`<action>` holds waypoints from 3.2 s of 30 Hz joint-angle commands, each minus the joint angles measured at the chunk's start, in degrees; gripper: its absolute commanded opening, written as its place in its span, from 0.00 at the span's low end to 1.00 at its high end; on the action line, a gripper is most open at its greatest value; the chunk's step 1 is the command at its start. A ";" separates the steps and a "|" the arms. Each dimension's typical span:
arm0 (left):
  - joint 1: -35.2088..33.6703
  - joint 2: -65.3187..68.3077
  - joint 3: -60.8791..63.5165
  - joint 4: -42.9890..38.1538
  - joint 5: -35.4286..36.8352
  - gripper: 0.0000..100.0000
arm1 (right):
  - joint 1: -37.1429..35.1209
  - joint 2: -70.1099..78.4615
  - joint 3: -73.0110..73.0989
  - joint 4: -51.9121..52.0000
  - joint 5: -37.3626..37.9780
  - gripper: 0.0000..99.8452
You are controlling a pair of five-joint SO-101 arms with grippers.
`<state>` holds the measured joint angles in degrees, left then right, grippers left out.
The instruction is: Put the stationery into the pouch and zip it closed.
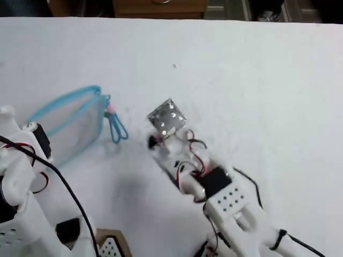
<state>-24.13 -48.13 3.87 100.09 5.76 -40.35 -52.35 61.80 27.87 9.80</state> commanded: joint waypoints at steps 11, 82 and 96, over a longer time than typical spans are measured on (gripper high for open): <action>0.13 0.04 -0.97 -0.18 0.26 0.02 | -7.52 8.40 -31.82 -20.62 -13.54 0.02; -0.13 0.04 -0.97 -0.18 0.26 0.02 | -14.37 24.22 -37.63 -11.21 -21.98 0.02; 0.04 0.04 -0.97 -0.18 0.26 0.02 | -11.74 24.66 -29.01 -22.73 -21.54 0.02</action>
<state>-24.04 -48.13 3.87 100.09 5.76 -53.01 -25.89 33.32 6.07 -11.91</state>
